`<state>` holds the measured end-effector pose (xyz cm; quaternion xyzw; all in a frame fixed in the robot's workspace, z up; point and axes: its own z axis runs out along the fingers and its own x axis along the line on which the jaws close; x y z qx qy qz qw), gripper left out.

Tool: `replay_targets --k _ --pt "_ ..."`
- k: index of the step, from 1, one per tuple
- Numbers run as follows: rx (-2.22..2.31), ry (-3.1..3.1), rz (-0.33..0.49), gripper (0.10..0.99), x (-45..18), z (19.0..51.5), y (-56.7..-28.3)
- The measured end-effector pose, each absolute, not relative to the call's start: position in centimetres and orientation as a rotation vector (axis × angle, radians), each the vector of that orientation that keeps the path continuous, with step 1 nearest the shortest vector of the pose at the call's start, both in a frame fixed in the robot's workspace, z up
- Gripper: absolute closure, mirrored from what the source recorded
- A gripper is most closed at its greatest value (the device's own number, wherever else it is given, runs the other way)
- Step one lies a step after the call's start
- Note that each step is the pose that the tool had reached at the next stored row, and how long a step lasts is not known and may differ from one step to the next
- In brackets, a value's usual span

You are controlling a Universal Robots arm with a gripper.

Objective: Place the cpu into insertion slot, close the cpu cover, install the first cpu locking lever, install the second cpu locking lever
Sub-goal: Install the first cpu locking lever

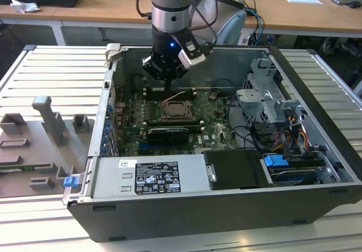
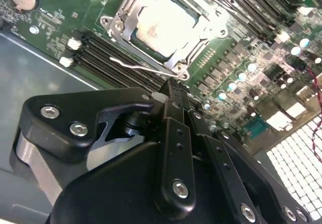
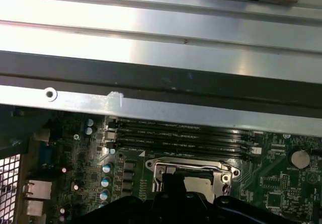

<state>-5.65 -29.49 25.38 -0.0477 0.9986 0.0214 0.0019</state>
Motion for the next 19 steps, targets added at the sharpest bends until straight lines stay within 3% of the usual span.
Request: replay_targets --k 3,19 --pt "-0.14 3.128 0.148 0.98 -5.4 25.2 -29.5" --pt "-0.115 3.123 0.216 0.98 -4.2 23.6 -29.6"
